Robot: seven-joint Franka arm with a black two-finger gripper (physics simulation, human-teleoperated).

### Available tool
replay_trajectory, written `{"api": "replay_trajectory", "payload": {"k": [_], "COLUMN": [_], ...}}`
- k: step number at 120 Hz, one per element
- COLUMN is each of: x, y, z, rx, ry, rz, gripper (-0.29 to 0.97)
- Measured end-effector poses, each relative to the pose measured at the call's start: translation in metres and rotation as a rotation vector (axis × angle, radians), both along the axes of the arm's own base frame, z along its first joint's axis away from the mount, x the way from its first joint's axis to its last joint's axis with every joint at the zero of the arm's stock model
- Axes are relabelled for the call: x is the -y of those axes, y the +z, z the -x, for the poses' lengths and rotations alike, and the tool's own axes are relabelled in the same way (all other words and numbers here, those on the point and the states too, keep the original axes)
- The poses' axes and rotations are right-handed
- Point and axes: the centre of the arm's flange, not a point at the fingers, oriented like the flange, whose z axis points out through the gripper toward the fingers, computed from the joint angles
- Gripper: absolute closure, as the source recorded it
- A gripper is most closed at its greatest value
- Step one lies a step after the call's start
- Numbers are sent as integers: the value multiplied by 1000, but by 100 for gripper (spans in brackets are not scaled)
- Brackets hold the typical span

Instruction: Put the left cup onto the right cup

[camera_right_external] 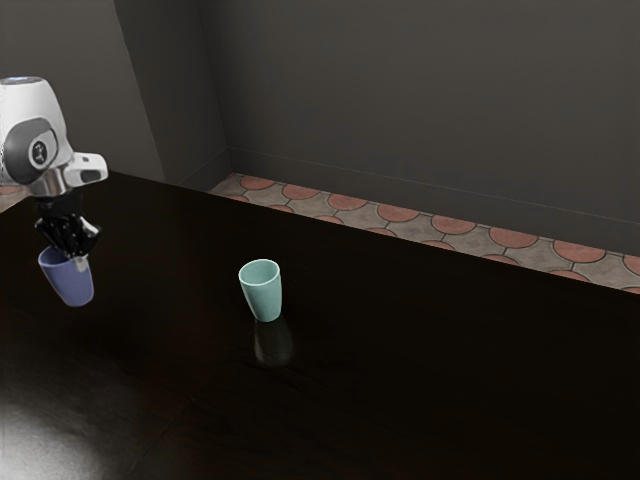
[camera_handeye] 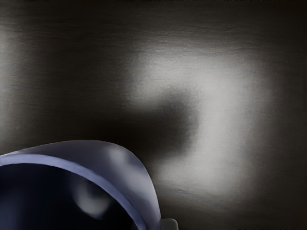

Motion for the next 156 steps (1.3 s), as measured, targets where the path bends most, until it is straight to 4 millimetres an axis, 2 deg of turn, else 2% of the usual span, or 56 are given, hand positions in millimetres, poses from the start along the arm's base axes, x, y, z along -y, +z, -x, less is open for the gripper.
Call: {"api": "replay_trajectory", "payload": {"k": [20, 39, 69, 80, 97, 105, 111, 120, 156], "x": [31, 57, 105, 137, 209, 230, 235, 231, 244], "y": [13, 37, 58, 62, 69, 73, 76, 79, 72], "z": [-13, -31, -58, -71, -86, -90, -94, -99, -118], "rx": [9, 23, 33, 39, 51, 59, 65, 67, 57], "ry": [-21, -29, -38, -63, -139, -152, -145, -117, -63], "rz": [-3, -12, -13, -9, -6, -4, -2, -1, 7], "gripper": [79, 79, 78, 78, 78, 79, 79, 78, 78]}}
